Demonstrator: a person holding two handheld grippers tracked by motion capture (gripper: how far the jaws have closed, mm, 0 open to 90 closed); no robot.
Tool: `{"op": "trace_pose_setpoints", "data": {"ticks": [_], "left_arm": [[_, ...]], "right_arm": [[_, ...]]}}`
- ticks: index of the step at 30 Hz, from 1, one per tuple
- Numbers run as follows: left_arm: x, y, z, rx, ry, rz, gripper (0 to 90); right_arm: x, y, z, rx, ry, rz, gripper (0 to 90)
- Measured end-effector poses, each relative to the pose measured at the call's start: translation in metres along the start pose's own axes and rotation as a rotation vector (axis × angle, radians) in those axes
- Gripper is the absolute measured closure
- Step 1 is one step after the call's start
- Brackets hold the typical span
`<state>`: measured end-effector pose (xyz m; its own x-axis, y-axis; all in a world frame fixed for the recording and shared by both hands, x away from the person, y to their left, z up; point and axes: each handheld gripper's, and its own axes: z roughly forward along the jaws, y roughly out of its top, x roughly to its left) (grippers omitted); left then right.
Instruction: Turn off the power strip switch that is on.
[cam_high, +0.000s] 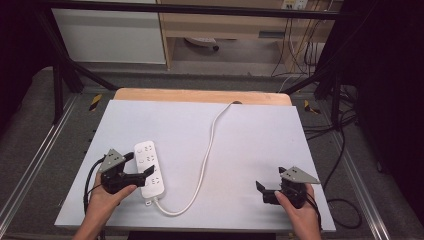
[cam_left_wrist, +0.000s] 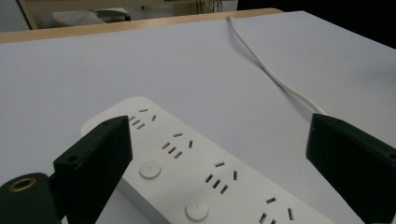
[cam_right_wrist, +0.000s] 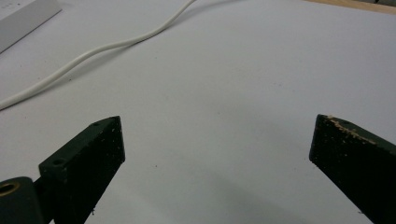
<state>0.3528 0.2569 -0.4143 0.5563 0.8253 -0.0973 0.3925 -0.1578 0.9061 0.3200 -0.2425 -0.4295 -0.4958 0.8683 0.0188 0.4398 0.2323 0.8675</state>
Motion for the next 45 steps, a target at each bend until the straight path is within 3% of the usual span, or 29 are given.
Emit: {"op": "trace_pose_setpoints", "data": {"ticks": [8,24,45], "left_arm": [[0.0,0.005,-0.008,-0.052,-0.021,0.0,5.7],[0.011,0.009,-0.037,-0.127,-0.002,-0.031,5.9],[0.027,0.003,-0.08,-0.171,0.037,-0.045,5.9]], "right_arm": [[0.0,0.0,0.001,0.001,0.001,-0.001,3.9],[0.001,0.0,0.0,-0.002,0.001,-0.002,3.8],[0.0,0.001,-0.001,-0.009,0.0,-0.002,3.9]]}}
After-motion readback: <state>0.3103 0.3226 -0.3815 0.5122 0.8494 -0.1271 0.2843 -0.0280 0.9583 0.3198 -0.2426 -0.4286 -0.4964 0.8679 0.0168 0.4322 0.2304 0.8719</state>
